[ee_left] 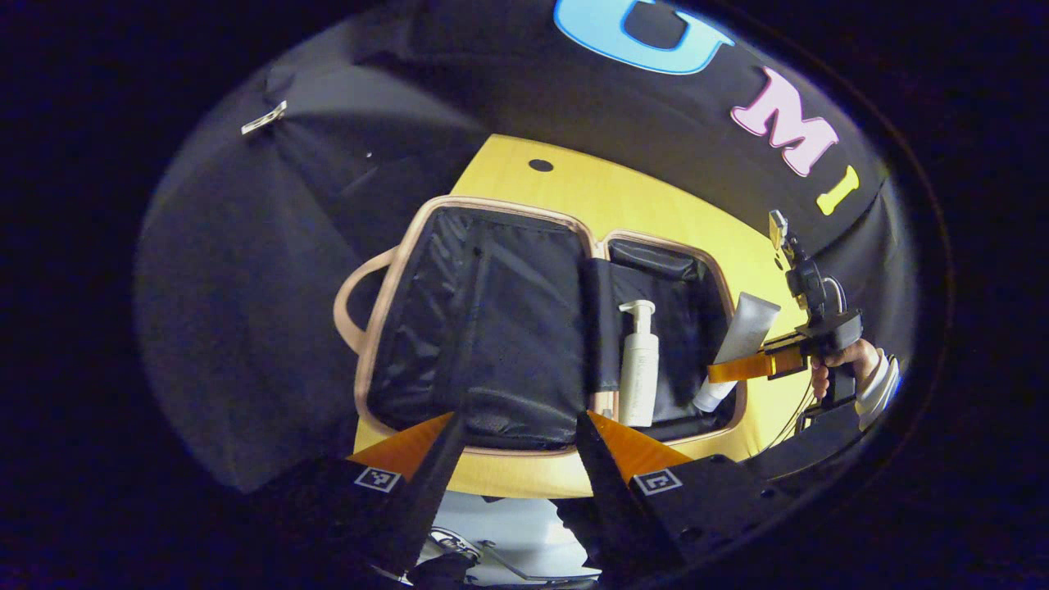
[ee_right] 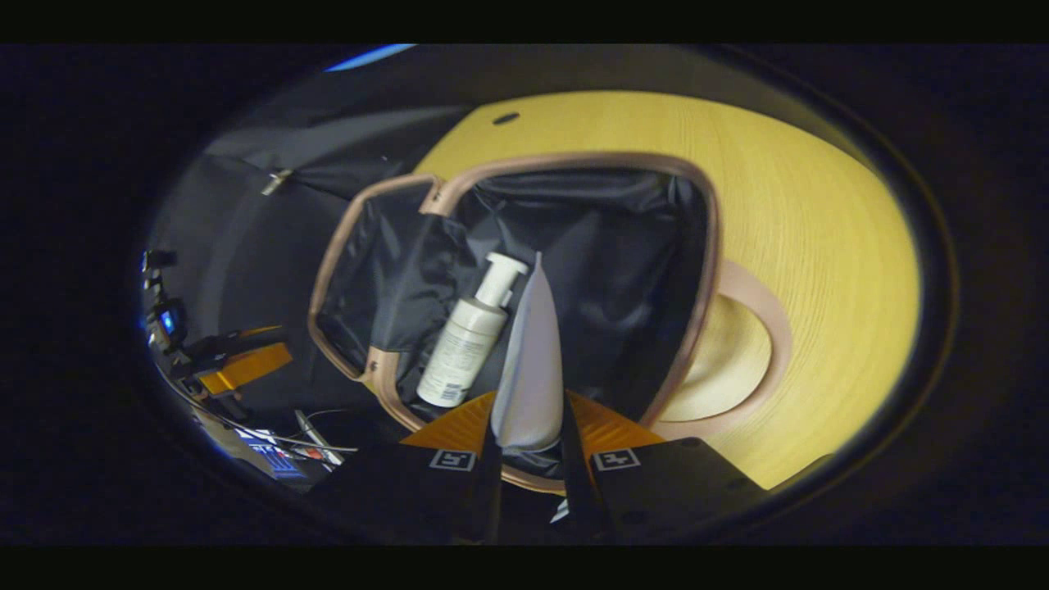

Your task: First open the suitcase, pack the skin care products into it, and then close the suitcase.

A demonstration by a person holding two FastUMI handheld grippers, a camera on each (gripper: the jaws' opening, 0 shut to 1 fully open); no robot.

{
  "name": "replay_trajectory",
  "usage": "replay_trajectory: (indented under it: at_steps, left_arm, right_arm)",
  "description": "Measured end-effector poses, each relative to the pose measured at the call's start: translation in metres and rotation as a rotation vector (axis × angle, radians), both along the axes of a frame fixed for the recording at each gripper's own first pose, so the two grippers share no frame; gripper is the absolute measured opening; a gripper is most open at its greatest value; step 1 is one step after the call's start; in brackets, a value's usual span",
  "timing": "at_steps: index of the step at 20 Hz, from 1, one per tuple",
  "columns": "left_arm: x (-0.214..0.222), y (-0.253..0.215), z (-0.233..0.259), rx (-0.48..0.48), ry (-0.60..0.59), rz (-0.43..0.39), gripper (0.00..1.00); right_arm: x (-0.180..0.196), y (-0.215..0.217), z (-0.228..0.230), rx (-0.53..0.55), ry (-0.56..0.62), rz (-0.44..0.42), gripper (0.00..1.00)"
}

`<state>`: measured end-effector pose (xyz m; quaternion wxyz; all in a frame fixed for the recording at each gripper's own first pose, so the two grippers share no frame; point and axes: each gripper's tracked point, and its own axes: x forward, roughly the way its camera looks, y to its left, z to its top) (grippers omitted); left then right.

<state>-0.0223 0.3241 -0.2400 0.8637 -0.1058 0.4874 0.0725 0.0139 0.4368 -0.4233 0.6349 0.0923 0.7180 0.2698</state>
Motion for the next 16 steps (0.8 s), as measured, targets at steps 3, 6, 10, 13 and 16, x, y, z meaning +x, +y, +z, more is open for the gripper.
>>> replay_trajectory:
  at_steps: [3,6,10,13,16]
  left_arm:
    - [-0.019,0.032,-0.004,-0.002,0.018,0.058,0.88]
    - [-0.022,0.056,-0.014,0.007,0.040,0.089,0.88]
    - [-0.015,0.087,-0.031,0.005,0.065,0.134,0.88]
    - [-0.004,0.116,-0.040,-0.005,0.076,0.186,0.88]
    - [0.014,0.151,-0.035,0.001,0.069,0.230,0.87]
  right_arm:
    - [-0.003,-0.002,-0.020,-0.091,0.092,-0.030,0.36]
    - [-0.001,0.001,-0.028,-0.115,0.131,-0.085,0.41]
    - [0.010,0.012,-0.018,-0.099,0.146,-0.168,0.51]
    - [0.017,0.017,0.004,-0.073,0.115,-0.187,0.80]
    - [0.030,0.005,0.036,-0.028,0.034,-0.205,0.87]
